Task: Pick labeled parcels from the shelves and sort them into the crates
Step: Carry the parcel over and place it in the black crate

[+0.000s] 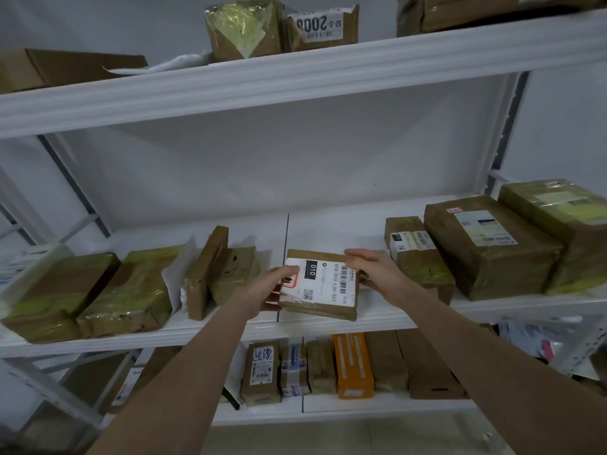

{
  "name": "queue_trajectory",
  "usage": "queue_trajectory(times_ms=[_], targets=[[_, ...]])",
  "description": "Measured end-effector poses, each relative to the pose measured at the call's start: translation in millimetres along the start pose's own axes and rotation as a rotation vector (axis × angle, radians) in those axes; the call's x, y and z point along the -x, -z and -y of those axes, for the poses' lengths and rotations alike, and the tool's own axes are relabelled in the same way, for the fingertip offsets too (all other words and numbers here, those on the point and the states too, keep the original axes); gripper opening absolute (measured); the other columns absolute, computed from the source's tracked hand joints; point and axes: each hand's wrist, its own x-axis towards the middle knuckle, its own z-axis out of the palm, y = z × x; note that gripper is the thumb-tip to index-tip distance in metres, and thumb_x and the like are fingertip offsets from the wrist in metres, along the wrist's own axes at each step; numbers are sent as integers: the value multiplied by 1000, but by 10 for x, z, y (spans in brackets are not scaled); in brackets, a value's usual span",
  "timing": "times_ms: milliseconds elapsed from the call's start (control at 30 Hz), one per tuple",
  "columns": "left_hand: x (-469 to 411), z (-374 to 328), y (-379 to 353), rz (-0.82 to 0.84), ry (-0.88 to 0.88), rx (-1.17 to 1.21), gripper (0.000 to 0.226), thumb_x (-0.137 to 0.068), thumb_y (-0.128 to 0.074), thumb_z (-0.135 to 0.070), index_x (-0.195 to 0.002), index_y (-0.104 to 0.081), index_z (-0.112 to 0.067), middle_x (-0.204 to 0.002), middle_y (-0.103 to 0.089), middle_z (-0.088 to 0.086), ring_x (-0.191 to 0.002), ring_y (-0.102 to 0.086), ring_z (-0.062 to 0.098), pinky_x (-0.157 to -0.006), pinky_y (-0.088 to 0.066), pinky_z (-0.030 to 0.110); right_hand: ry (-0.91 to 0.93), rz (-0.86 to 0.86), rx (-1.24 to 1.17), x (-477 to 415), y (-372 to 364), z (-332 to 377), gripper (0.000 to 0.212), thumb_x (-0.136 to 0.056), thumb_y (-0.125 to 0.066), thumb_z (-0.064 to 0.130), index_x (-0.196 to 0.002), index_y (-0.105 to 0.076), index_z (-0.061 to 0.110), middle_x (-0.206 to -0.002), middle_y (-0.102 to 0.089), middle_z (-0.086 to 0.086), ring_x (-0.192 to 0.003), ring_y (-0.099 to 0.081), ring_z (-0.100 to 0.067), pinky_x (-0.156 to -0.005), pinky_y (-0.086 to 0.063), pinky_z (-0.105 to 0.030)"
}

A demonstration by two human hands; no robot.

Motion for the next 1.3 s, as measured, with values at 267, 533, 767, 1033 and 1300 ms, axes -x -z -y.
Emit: queue_trajectory(times_ms=[267,533,767,1033,1300], targets=[[-114,70,-176,-201,15,341,61,-82,-71,-42,-132,-46,-18,-117,-63,11,-94,-65,29,-68,-58,38,-181,-152,-130,-10,-224,-219,83,-80,-73,41,-145,-32,11,-133,-49,-11,-113,-54,-26,-90,-48,-35],[-72,86,-375,-126,4,245,59,-86,-65,-42,-134,-41,-17,-126,-53,6,-118,-52,29,-101,-44,50,-196,-155,-382,48,-405,-153,35,-96,-53,11,-129,-54,23,-108,-68,-3,-97,-64,-22,-76,-56,-38],[-67,109,-385,-213,-83,197,39,-91,-60,-33,-126,-57,-16,-114,-63,4,-109,-56,23,-100,-42,40,-177,-212,-328,137,-367,-117,41,-97,-52,10,-135,-52,24,-111,-68,-3,-99,-64,-21,-68,-54,-32],[23,155,-372,-175,-119,286,23,-94,-57,-19,-116,-60,-21,-95,-66,-2,-85,-61,17,-85,-49,33,-157,-176,-268,207,-344,-124,41,-97,-50,7,-135,-49,21,-105,-67,-3,-85,-61,-14,-64,-50,-28],[168,329,-236,-189,-171,296,40,-89,-62,-10,-124,-59,-29,-98,-73,5,-86,-67,21,-71,-52,30,-138,-120,-222,281,-460,-171,47,-93,-54,3,-137,-47,17,-99,-69,-2,-82,-62,-12,-62,-49,-27]])
